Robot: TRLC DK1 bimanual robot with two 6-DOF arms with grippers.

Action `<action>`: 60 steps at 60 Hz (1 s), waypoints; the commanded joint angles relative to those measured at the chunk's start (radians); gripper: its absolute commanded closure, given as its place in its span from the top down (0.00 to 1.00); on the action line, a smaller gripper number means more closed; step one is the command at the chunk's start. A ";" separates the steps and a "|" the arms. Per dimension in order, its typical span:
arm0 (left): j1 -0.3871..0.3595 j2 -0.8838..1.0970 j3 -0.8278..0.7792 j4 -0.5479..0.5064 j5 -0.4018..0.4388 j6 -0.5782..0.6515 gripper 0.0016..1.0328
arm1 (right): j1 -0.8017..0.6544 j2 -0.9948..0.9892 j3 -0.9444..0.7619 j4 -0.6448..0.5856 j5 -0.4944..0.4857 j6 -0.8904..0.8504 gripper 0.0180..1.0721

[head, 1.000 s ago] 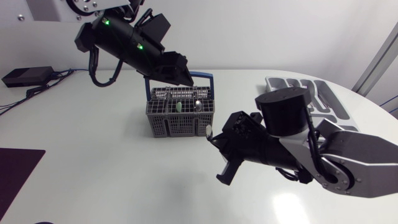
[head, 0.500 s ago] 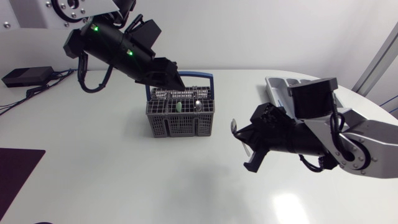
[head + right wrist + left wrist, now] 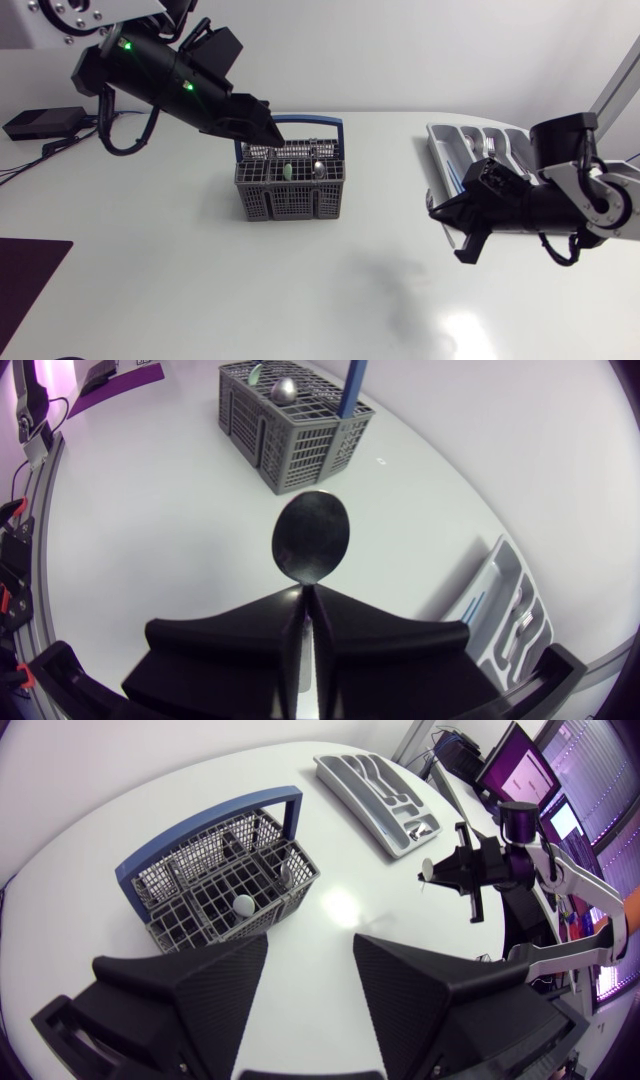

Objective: Unload the cutlery basket into the drawer organizer.

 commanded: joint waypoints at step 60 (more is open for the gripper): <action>-0.037 -0.091 -0.148 0.031 -0.147 0.048 0.60 | -0.515 0.630 0.650 -0.241 0.120 -0.925 0.06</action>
